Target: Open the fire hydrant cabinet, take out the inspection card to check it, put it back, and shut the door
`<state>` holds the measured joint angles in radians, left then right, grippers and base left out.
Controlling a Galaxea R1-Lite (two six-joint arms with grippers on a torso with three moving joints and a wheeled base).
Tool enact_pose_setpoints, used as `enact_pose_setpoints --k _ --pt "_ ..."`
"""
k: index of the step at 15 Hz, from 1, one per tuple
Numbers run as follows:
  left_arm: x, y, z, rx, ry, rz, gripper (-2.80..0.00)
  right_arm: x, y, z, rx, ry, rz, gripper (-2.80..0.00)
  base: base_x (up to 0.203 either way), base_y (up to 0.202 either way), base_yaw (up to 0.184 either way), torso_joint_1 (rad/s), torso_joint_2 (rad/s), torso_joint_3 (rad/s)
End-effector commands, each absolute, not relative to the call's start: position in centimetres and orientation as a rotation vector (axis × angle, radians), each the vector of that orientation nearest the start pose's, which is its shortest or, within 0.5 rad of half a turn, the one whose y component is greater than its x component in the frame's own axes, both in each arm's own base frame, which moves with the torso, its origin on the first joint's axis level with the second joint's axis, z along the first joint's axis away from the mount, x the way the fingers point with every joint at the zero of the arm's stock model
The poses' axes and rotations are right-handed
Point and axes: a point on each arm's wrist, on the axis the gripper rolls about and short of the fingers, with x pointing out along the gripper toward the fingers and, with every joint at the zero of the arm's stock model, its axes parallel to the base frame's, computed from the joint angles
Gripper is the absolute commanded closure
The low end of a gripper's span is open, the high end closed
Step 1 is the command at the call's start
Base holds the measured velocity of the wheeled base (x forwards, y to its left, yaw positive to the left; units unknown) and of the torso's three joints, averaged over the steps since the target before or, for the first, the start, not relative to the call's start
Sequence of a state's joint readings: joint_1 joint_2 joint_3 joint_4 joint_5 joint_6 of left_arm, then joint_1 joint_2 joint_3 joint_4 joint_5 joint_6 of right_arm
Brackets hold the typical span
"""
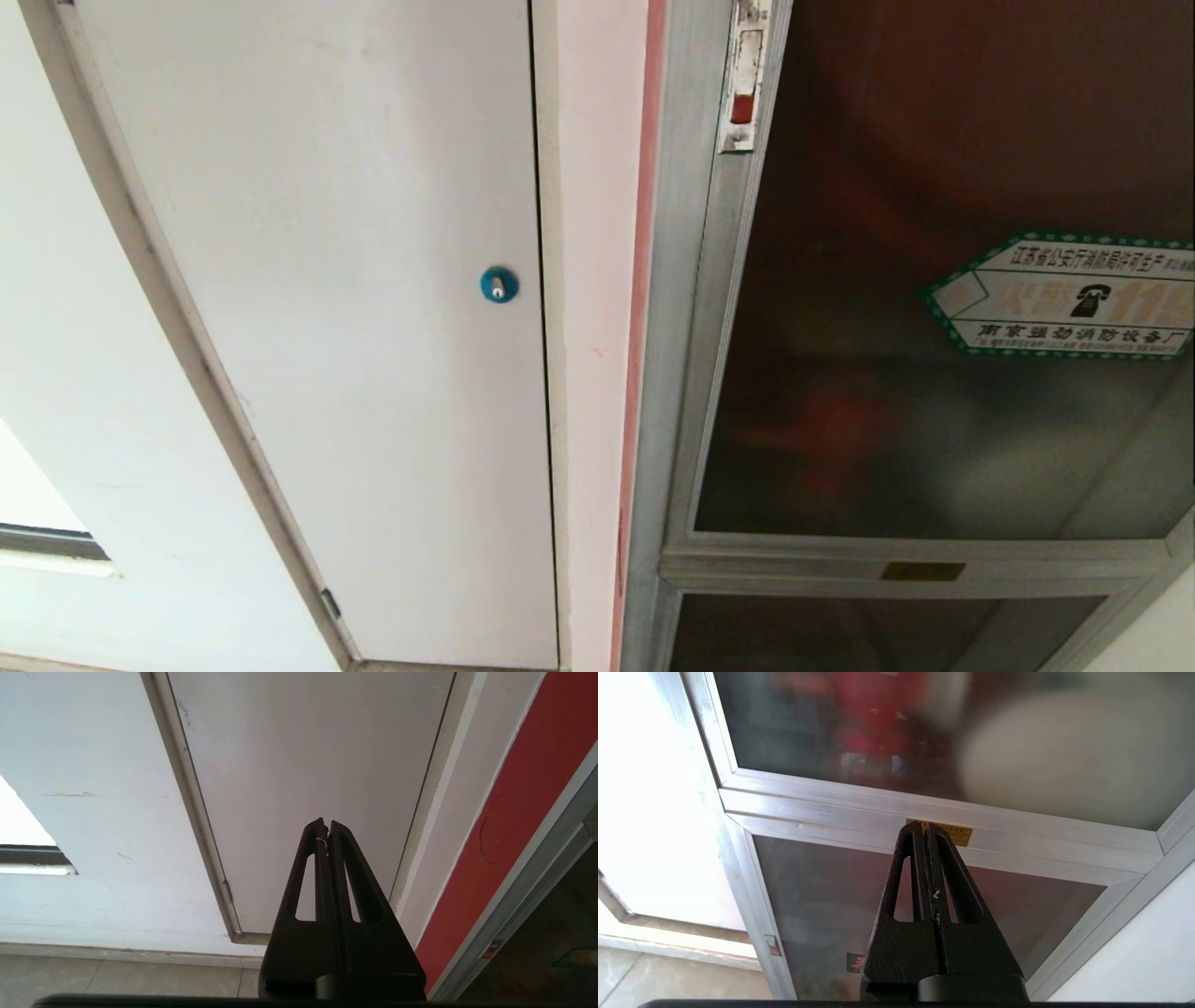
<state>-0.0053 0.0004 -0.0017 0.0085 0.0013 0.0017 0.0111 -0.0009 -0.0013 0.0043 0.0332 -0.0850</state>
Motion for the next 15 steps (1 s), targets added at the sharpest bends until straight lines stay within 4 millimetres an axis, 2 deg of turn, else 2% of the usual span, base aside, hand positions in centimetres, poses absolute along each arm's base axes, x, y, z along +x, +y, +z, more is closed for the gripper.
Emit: enact_pose_setpoints --k 1,15 --pt "-2.28 0.02 7.51 0.002 0.008 -0.004 0.0 -2.31 0.05 7.54 -0.078 0.0 0.046 0.0 0.0 0.0 0.0 0.0 0.0 0.0" --pt "-2.28 0.01 7.5 0.005 0.009 -0.003 0.0 -2.31 0.04 7.56 -0.078 -0.002 0.044 0.0 0.0 0.0 0.0 0.0 0.0 0.0"
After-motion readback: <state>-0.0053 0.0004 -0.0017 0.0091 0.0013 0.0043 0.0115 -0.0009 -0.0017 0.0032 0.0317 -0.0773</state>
